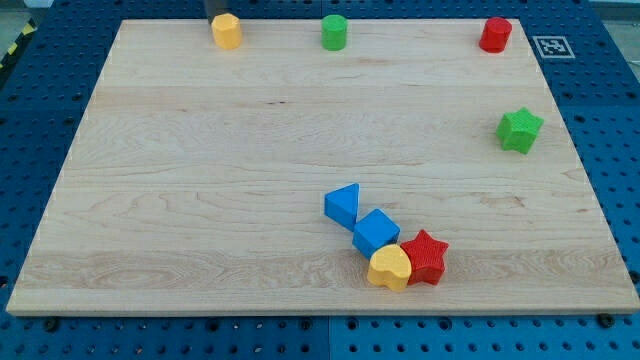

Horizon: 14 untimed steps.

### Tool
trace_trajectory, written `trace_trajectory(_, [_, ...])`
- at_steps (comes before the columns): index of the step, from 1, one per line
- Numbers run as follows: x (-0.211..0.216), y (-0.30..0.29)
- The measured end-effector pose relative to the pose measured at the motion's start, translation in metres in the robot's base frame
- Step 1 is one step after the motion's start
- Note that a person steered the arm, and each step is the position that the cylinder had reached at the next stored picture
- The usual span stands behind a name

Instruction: Move the yellow hexagon towards the group of blocks

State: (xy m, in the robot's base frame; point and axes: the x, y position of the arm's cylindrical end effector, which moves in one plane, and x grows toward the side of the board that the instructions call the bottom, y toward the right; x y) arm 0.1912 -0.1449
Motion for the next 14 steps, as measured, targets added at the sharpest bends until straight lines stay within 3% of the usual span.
trace_trajectory(4, [0.053,-0.001])
trace_trajectory(6, [0.054,0.048])
trace_trajectory(9, [0.083,0.018])
trace_trajectory(11, [0.094,0.043])
trace_trajectory(14, [0.153,0.092])
